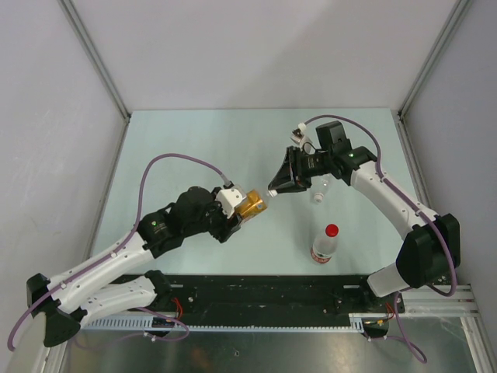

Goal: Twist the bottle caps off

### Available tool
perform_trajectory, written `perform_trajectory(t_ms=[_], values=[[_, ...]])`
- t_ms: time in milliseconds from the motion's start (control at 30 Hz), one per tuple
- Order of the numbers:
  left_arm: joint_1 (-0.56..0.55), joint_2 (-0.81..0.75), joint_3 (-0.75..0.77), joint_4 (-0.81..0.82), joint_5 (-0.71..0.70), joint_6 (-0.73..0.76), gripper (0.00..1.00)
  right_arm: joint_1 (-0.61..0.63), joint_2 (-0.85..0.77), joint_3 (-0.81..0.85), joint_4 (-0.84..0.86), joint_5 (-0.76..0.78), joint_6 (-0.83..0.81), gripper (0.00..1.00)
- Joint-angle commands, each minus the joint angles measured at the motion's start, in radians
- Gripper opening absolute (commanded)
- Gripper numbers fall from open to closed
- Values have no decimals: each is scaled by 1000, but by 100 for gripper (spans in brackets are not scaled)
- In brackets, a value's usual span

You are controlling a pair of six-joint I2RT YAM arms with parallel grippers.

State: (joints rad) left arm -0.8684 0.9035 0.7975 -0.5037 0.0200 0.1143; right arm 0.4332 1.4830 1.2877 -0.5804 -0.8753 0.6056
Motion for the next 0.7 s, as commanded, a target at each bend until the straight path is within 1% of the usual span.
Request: perform_trajectory(t_ms=[0, 33, 100, 133, 233, 267, 333, 433, 567, 667], values=[[-6, -1, 0, 21, -16, 24, 22, 17, 5, 45, -15, -44, -6, 44], [-7, -1, 0, 21, -16, 25, 22, 19, 5, 45, -12, -46, -4, 44], [-7, -2, 0, 21, -37, 24, 22, 24, 4, 45, -6, -49, 2, 37], [-8, -2, -1, 21, -41, 23, 22, 26, 4, 45, -2, -51, 4, 31], [-8, -4, 0, 22, -45, 23, 22, 32, -1, 45, 9, -46, 8, 7], [-8, -4, -1, 22, -45, 24, 22, 34, -7, 45, 11, -38, 7, 4], [-8, -7, -1, 21, -45, 23, 21, 34, -20, 45, 16, -18, 2, 1], [-8, -8, 2, 21, -43, 22, 19, 34, -46, 45, 22, 18, -7, 0], [-8, -11, 8, 20, -31, 20, 10, 49, -90, 47, 34, 66, -23, 0], [-8, -19, 16, 19, 15, 15, 2, 73, -129, 35, 71, 87, -38, 0]])
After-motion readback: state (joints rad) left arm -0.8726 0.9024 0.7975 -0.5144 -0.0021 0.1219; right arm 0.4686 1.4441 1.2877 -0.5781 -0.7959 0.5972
